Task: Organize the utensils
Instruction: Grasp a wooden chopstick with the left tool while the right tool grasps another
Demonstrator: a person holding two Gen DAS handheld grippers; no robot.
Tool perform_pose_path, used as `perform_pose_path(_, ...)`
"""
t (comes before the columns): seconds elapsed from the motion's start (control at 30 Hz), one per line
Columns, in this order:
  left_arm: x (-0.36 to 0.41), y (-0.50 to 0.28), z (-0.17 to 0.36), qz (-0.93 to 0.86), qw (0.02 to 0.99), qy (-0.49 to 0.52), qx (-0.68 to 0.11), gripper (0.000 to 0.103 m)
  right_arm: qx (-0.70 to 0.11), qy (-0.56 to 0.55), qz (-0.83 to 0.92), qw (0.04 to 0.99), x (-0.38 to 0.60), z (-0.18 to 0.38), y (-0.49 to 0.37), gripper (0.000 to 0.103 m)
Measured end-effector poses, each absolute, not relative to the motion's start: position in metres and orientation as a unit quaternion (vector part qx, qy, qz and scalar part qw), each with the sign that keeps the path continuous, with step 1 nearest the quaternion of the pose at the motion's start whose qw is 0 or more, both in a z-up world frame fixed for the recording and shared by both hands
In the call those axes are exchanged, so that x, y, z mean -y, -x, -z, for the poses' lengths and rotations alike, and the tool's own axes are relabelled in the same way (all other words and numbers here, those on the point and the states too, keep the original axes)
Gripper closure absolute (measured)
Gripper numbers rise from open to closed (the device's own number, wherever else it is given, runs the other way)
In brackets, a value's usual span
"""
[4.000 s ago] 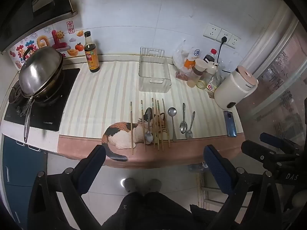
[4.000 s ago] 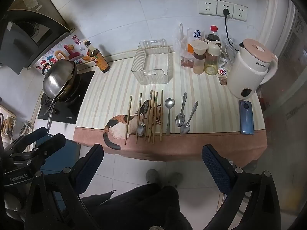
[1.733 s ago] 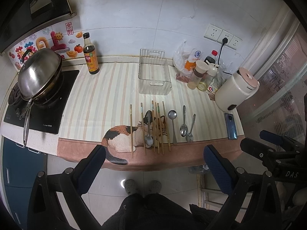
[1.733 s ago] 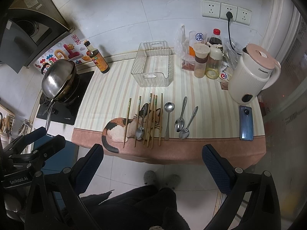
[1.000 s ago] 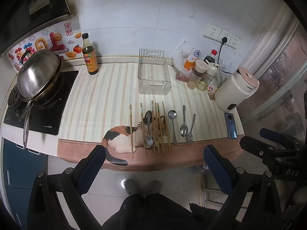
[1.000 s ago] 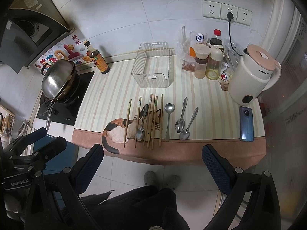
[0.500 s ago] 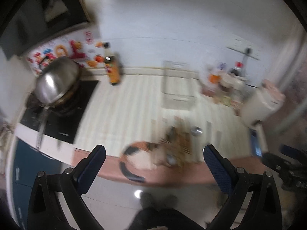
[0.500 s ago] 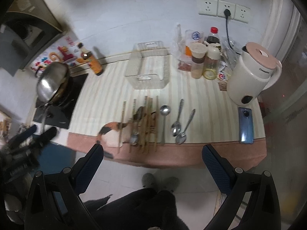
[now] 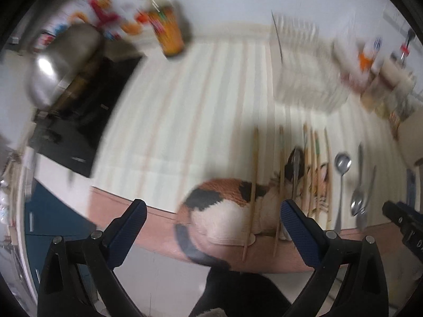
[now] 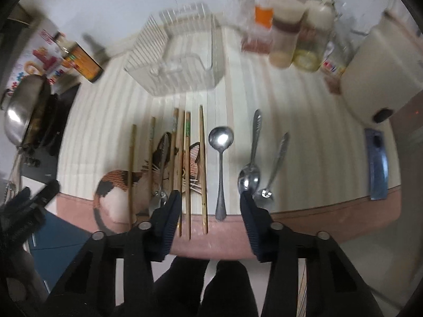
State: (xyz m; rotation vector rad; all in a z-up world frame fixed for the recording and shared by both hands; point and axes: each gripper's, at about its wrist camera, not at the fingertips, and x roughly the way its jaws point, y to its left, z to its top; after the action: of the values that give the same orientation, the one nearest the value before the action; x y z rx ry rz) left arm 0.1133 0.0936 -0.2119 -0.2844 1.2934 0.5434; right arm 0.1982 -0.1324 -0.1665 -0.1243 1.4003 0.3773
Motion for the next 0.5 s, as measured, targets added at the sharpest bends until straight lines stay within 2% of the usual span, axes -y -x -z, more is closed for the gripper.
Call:
perform_pose_path(0.03, -0.096, -0.122, 0.235, -0.230, 0.743, 0.138, -0.614, 0.009, -0.648, 0.059, -0.164, 0.742, 0.126, 0.181, -0.203, 0.061)
perform_pose_path(0.1, -0.096, -0.135, 0.263, -0.203, 0.725, 0.151, -0.641, 0.031, -0.660, 0.055, -0.156, 0.733, 0.122, 0.198, -0.210, 0.064)
perform_pose_path(0.13, -0.096, -0.140, 0.277, -0.191, 0.716, 0.156, -0.653, 0.036, -0.672, 0.049, -0.153, 0.723, 0.118, 0.212, -0.215, 0.069)
perform_pose_path(0.2, -0.095, -0.152, 0.302, -0.166, 0.701, 0.167, -0.674, 0.056, -0.687, 0.044, -0.144, 0.710, 0.116, 0.228, -0.220, 0.073)
perform_pose_path(0.27, -0.095, -0.159, 0.316, -0.156, 0.694, 0.169, -0.682, 0.060, -0.703, 0.035, -0.137, 0.697, 0.114, 0.245, -0.228, 0.078)
perform_pose_path(0.37, -0.096, -0.164, 0.323, -0.148, 0.696, 0.166, -0.683, 0.081, -0.715, 0.028, -0.131, 0.686, 0.106, 0.262, -0.234, 0.078)
perform_pose_path(0.4, -0.096, -0.165, 0.321, -0.145, 0.700, 0.163, -0.680, 0.097, -0.717, 0.028, -0.132, 0.684, 0.103, 0.266, -0.236, 0.078)
perform_pose_path(0.5, -0.105, -0.166, 0.320, -0.141, 0.702, 0.166, -0.678, 0.098, -0.722, 0.039, -0.131, 0.678, 0.088, 0.283, -0.240, 0.078)
